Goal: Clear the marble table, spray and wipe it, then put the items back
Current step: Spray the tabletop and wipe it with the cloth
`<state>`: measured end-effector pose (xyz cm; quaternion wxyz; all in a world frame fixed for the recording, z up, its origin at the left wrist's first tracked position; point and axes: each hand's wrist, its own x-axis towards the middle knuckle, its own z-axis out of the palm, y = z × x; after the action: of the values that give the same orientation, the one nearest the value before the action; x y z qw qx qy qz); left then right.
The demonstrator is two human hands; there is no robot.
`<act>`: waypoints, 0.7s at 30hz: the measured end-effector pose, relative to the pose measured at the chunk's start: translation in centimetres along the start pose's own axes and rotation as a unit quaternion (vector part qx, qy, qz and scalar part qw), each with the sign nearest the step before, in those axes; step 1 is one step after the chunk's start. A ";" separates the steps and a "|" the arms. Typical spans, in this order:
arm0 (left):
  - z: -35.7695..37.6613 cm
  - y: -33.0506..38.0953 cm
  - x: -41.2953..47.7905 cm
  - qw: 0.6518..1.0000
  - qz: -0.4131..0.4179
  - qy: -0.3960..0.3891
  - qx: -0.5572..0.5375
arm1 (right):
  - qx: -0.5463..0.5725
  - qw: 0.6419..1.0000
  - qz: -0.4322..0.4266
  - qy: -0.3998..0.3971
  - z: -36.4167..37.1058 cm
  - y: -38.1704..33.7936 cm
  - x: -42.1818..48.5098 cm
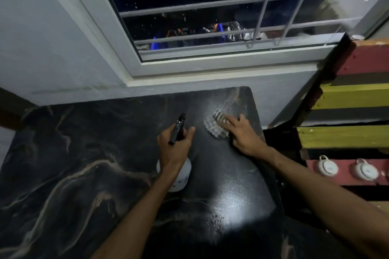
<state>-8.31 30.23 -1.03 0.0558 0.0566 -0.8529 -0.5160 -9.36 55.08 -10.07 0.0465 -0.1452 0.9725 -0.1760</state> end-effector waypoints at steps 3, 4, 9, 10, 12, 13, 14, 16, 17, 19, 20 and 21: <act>-1.5 -0.7 -1.7 1.000 -0.020 -0.005 -0.002 | 0.017 0.994 0.097 0.040 -1.4 1.4 -2.8; -2.2 -1.0 -2.6 1.000 -0.029 -0.004 -0.003 | 0.021 0.985 0.158 0.070 -1.6 0.8 -3.5; -6.0 -2.6 -6.7 0.998 -0.066 -0.012 -0.019 | 0.025 1.000 0.001 -0.007 3.5 -10.1 -11.4; -6.6 -3.0 -7.3 0.997 -0.073 -0.014 -0.028 | 0.024 0.999 -0.028 -0.025 3.9 -10.9 -12.6; -8.2 -3.9 -8.8 0.995 -0.087 -0.018 -0.043 | 0.036 0.999 0.027 0.018 3.8 -10.9 -12.9; -9.1 -4.4 -9.5 0.995 -0.088 -0.018 -0.042 | 0.046 0.991 0.112 0.053 3.7 -10.9 -12.2; -9.9 -5.0 -10.1 0.996 -0.086 -0.017 -0.034 | 0.052 0.973 0.211 0.079 3.4 -10.7 -11.2; -11.6 -6.1 -11.2 0.996 -0.088 -0.013 -0.013 | 0.052 0.929 0.353 0.099 3.3 -11.9 -8.5; -13.1 -6.8 -11.5 0.996 -0.093 -0.004 -0.011 | 0.049 0.921 0.373 0.102 3.7 -13.9 -7.0; -14.5 -7.5 -12.0 0.996 -0.089 0.013 -0.006 | 0.030 0.942 0.324 0.078 4.3 -16.4 -5.0; -16.1 -8.3 -12.1 0.996 -0.082 0.017 -0.006 | 0.014 0.963 0.264 0.053 5.2 -18.0 -4.1; -17.1 -8.9 -12.1 0.997 -0.076 0.015 -0.006 | -0.003 0.977 0.212 0.031 5.6 -18.5 -3.4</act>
<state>6.65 13.05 -1.48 0.0292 0.1288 -0.8420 -0.5231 -0.41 37.71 -8.54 0.0517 0.0694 0.9827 -0.1639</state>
